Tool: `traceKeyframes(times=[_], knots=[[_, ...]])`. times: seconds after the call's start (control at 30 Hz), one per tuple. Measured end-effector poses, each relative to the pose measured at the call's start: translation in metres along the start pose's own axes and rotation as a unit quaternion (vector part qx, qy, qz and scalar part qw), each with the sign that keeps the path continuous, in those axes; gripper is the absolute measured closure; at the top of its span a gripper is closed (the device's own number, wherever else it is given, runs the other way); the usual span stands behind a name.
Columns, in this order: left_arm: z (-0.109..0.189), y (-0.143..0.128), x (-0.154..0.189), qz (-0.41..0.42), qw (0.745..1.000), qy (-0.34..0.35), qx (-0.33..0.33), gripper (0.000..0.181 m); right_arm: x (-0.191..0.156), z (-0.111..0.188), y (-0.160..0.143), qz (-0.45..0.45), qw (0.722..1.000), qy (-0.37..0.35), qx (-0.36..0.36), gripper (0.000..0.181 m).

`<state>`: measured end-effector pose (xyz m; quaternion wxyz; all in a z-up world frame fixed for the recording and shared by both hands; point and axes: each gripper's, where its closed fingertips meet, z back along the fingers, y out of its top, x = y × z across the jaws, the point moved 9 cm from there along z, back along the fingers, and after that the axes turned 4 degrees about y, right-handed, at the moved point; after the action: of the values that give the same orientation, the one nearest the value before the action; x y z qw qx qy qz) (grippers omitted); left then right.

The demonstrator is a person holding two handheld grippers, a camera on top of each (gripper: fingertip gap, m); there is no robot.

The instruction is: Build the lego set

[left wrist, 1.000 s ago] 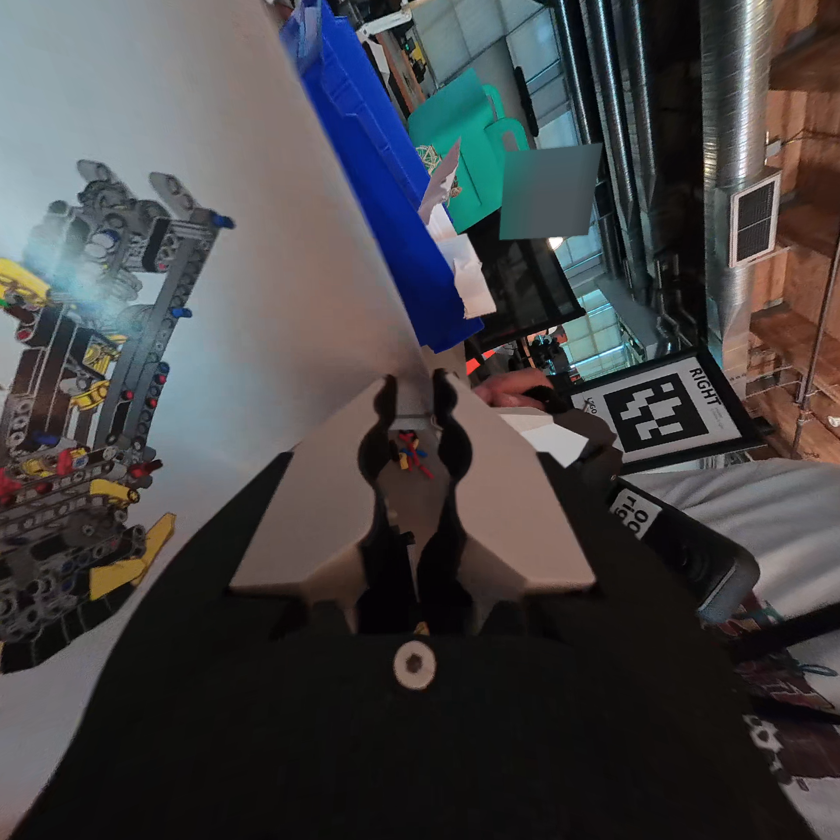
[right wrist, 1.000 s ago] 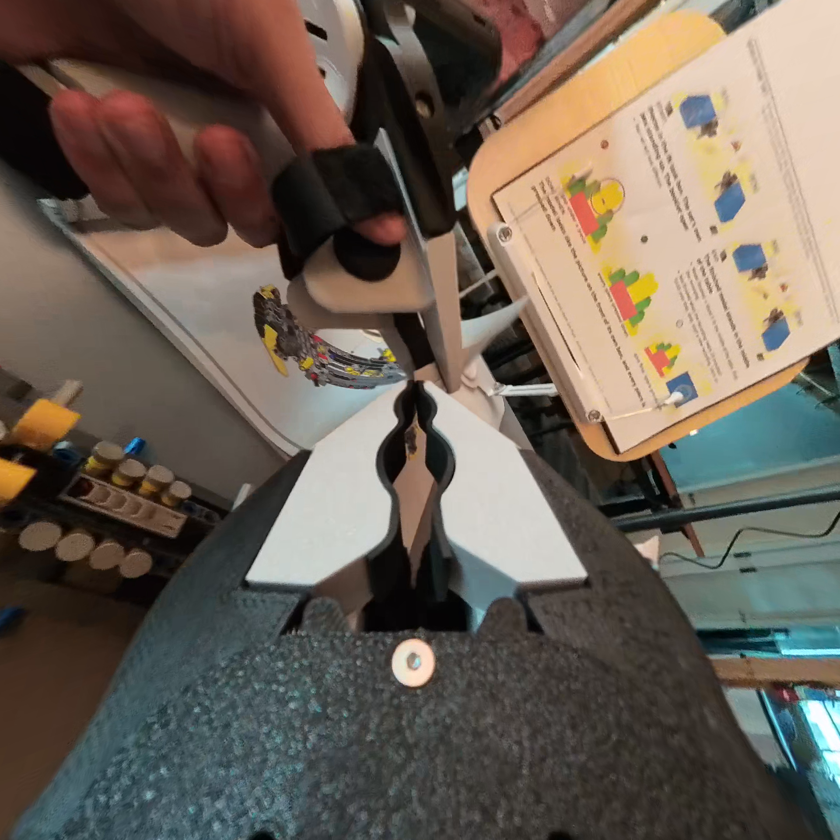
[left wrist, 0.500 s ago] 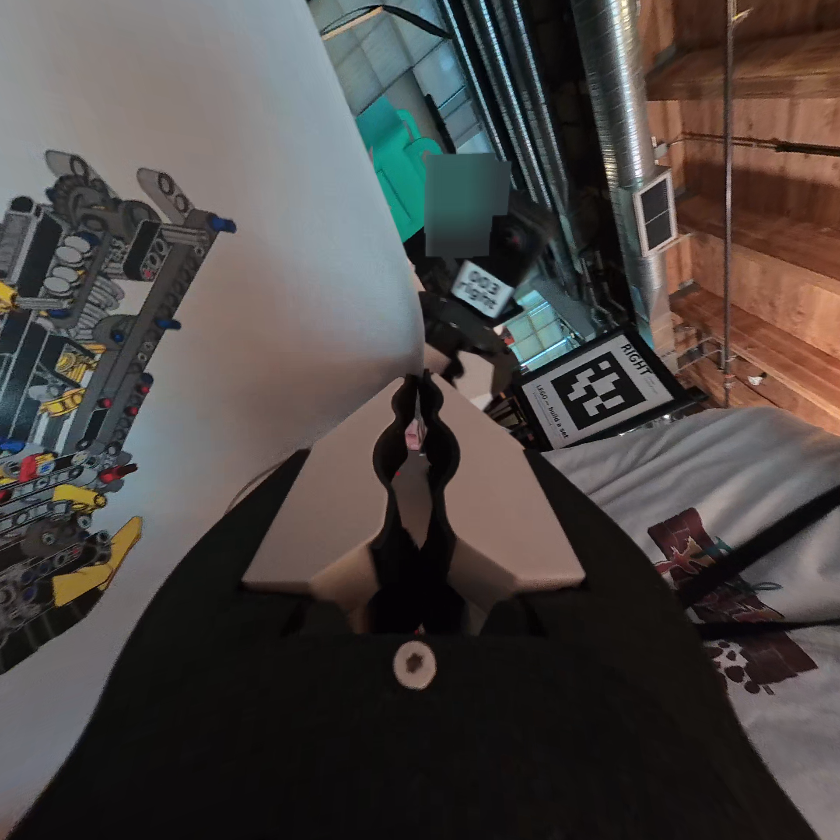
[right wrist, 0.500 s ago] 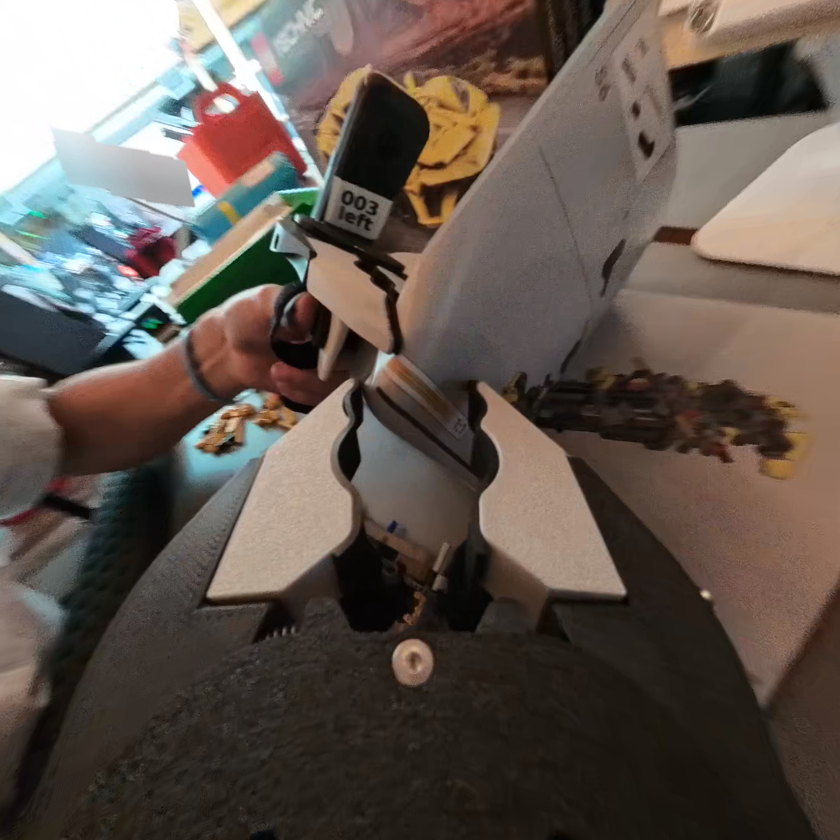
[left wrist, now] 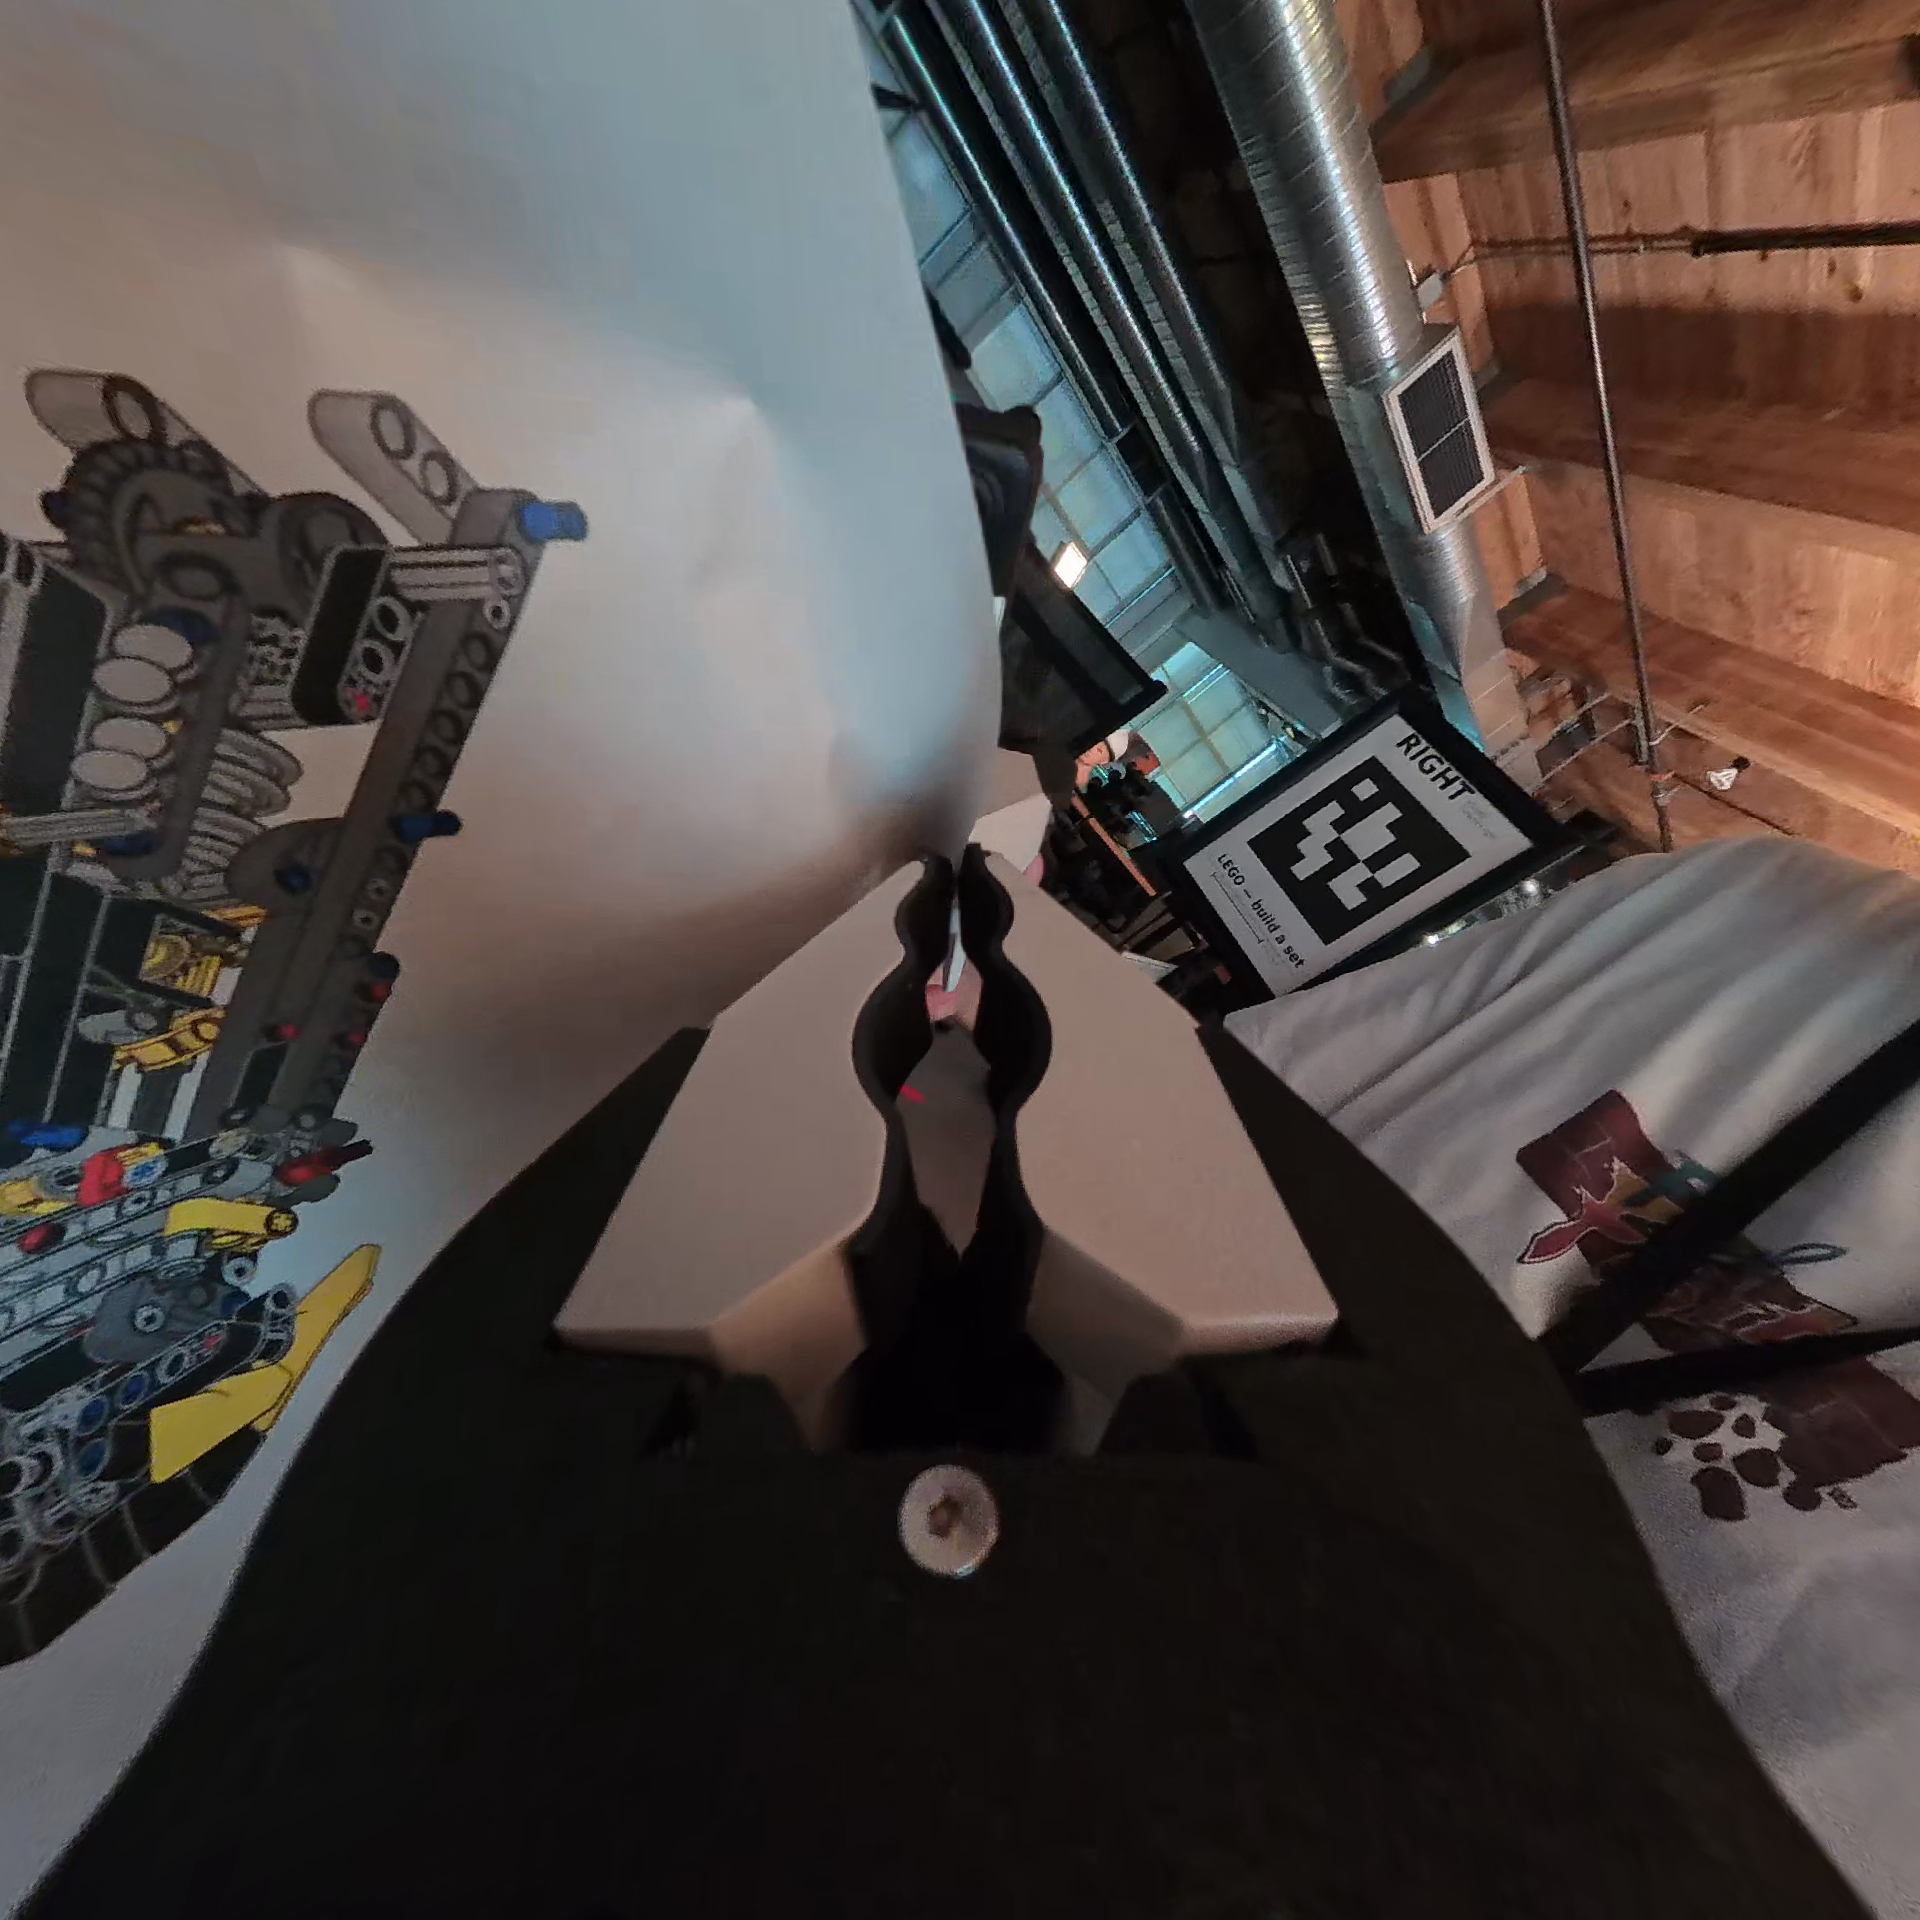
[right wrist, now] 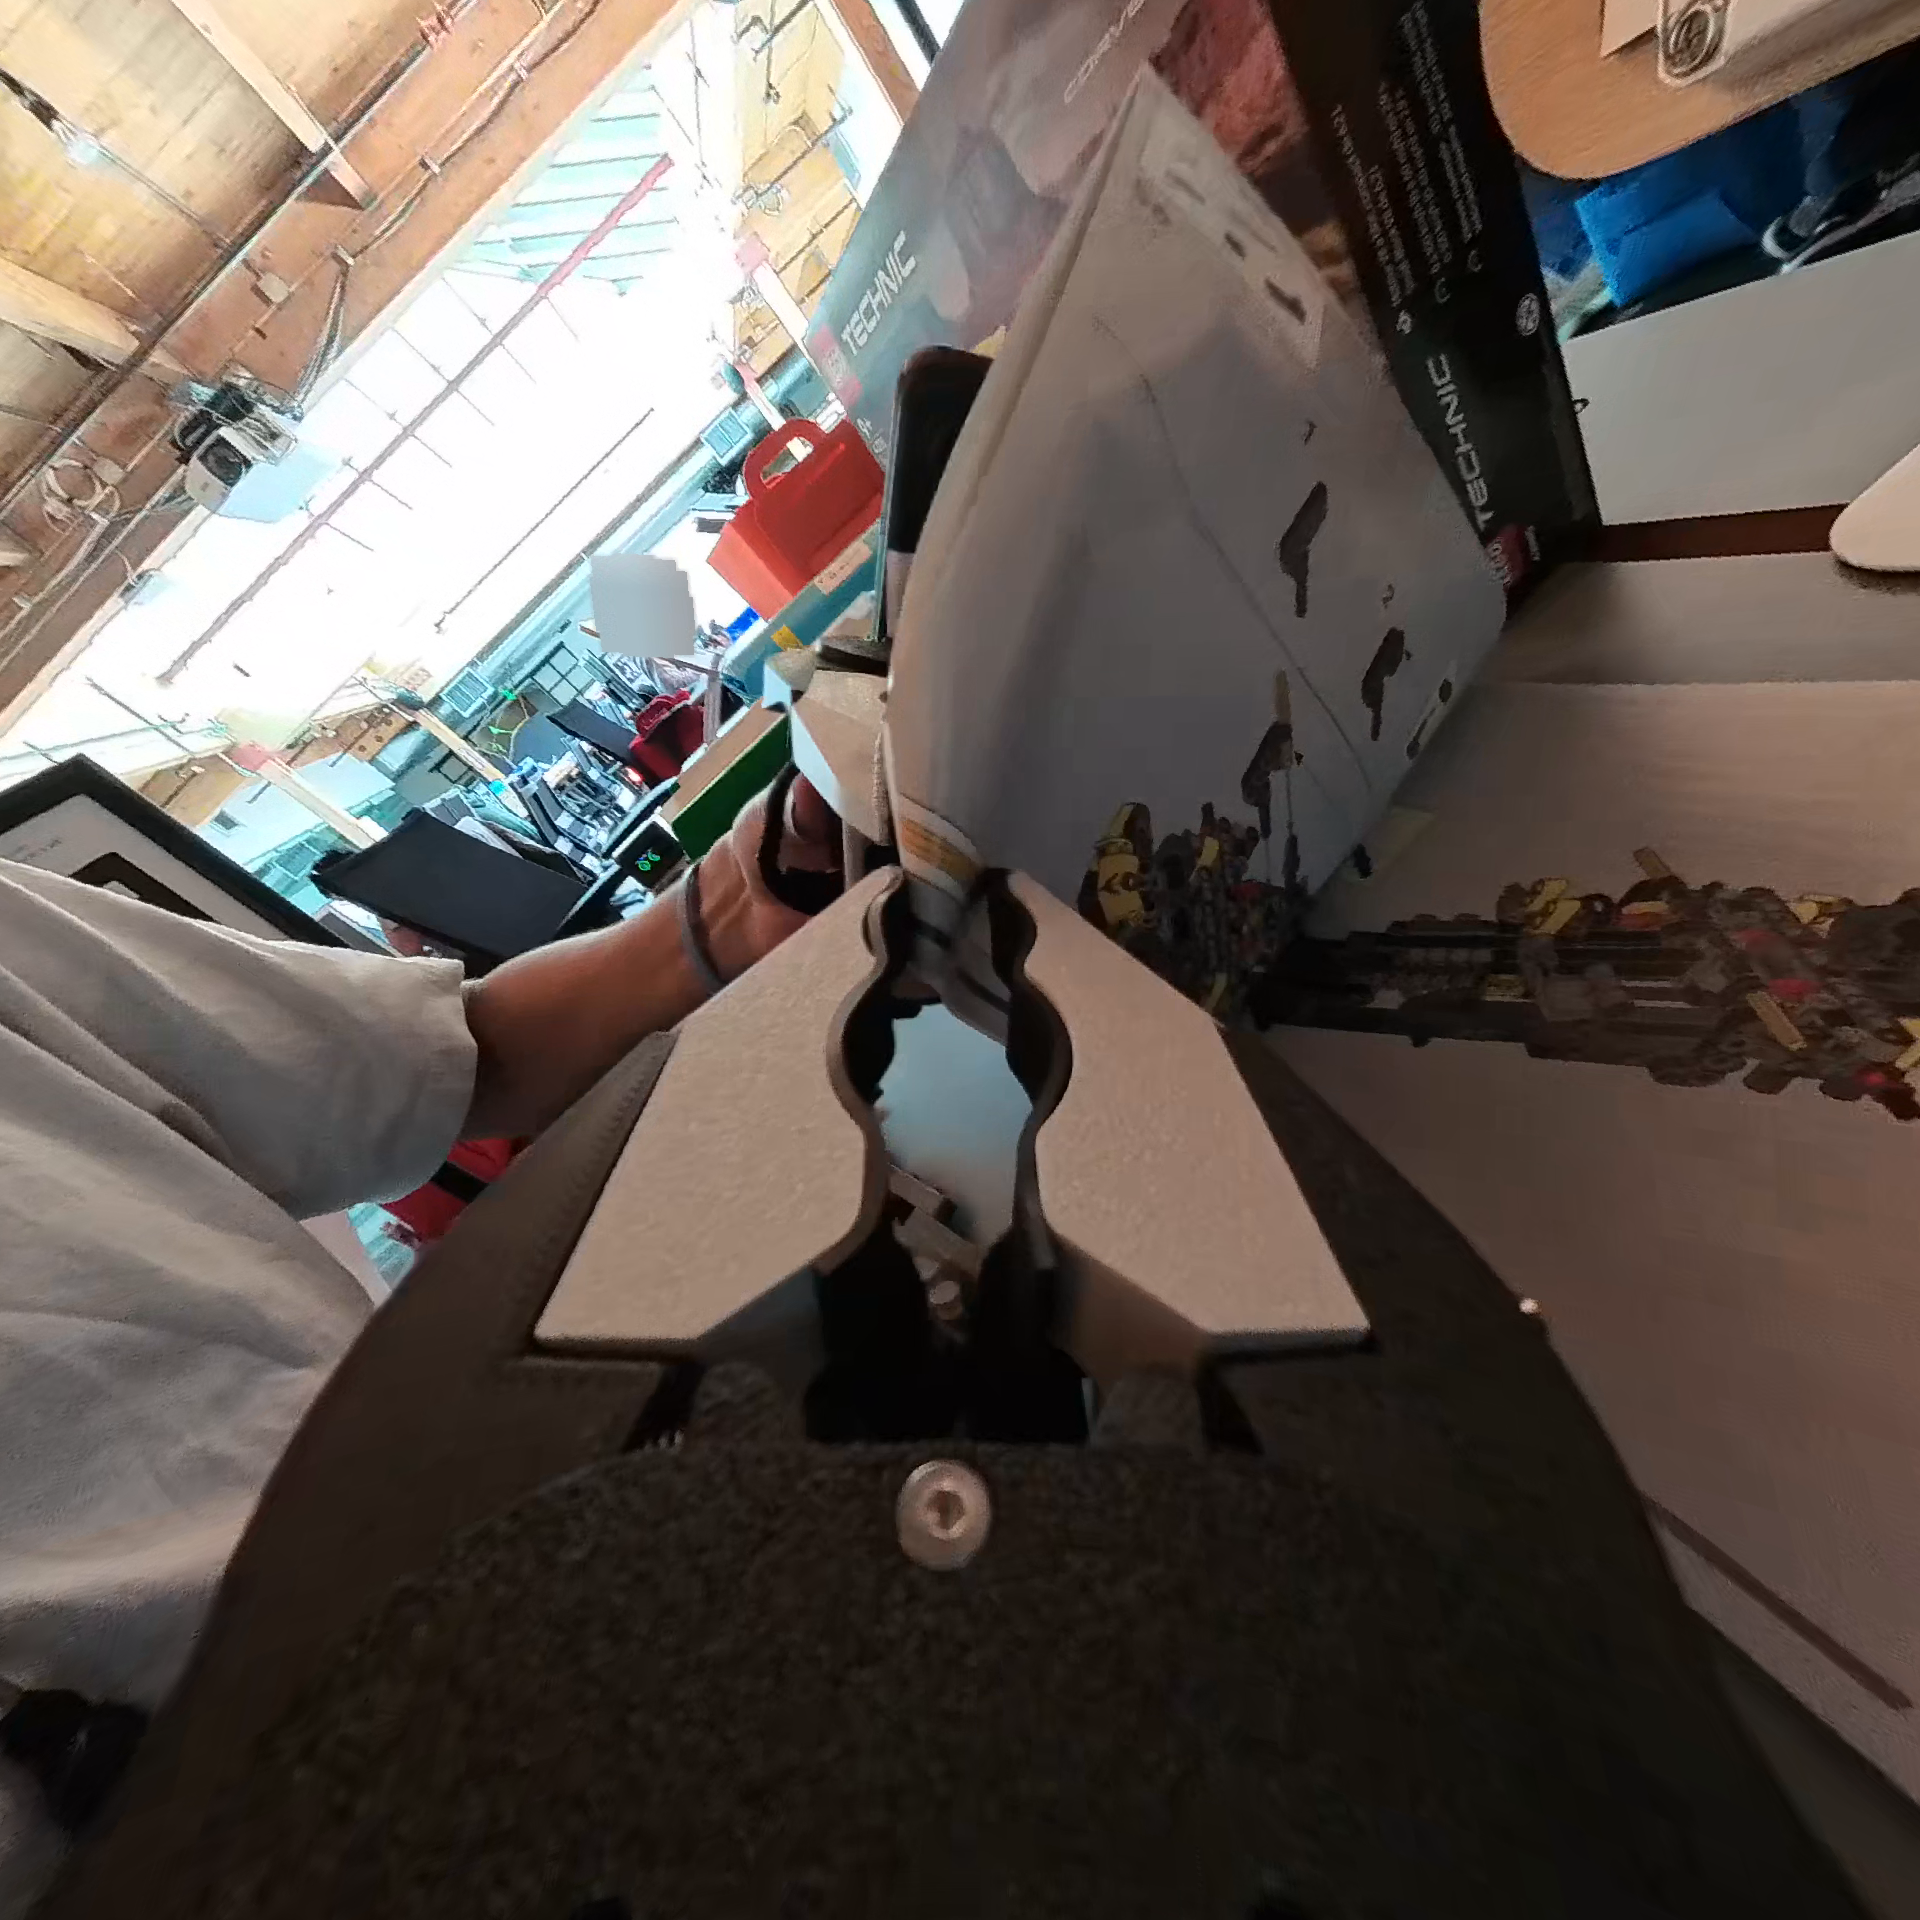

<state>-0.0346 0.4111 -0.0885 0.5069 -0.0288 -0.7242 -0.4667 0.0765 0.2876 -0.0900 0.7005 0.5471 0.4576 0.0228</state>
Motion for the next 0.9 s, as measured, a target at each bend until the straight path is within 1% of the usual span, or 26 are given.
traceKeyframes(times=[0.13,0.3,0.43,0.5,0.53,0.57,0.63,0.67,0.73,0.83,0.9], knots=[[0.001,-0.001,0.0,-0.002,1.0,0.001,-0.004,0.181,0.0,0.001,-0.001,-0.009,1.0,0.02,0.006,0.167],[0.008,-0.001,-0.001,0.002,1.0,0.012,-0.004,0.181,0.006,0.006,0.0,-0.029,0.999,0.015,0.024,0.165],[0.018,-0.003,0.0,-0.002,0.999,0.033,-0.011,0.181,0.01,0.006,-0.002,-0.016,0.999,-0.03,0.014,0.16],[0.022,-0.003,0.001,0.007,0.999,0.033,-0.004,0.181,0.012,0.008,-0.001,-0.015,0.999,-0.051,0.014,0.158],[0.024,-0.004,0.001,0.011,0.999,0.033,-0.001,0.181,0.009,0.008,0.001,-0.006,0.999,-0.046,0.019,0.147],[0.025,-0.004,0.0,0.012,0.999,0.039,-0.002,0.181,0.004,0.006,0.001,-0.001,1.0,-0.023,0.013,0.136],[0.024,-0.006,0.0,0.014,0.999,0.037,-0.005,0.181,0.001,-0.004,-0.003,-0.006,1.0,-0.007,-0.02,0.131],[0.023,-0.007,0.0,0.017,0.999,0.031,-0.005,0.181,0.003,-0.009,-0.006,-0.011,0.999,-0.015,-0.027,0.134],[0.019,-0.008,0.0,0.021,1.0,0.02,-0.008,0.181,0.007,-0.015,-0.01,-0.027,0.999,-0.018,-0.03,0.148],[0.017,-0.008,0.0,0.026,1.0,0.015,-0.005,0.181,0.006,-0.013,-0.009,-0.033,0.999,0.0,-0.016,0.161],[0.017,-0.009,-0.001,0.025,1.0,0.017,-0.006,0.181,0.006,-0.01,-0.009,-0.036,0.999,0.007,-0.011,0.166]])
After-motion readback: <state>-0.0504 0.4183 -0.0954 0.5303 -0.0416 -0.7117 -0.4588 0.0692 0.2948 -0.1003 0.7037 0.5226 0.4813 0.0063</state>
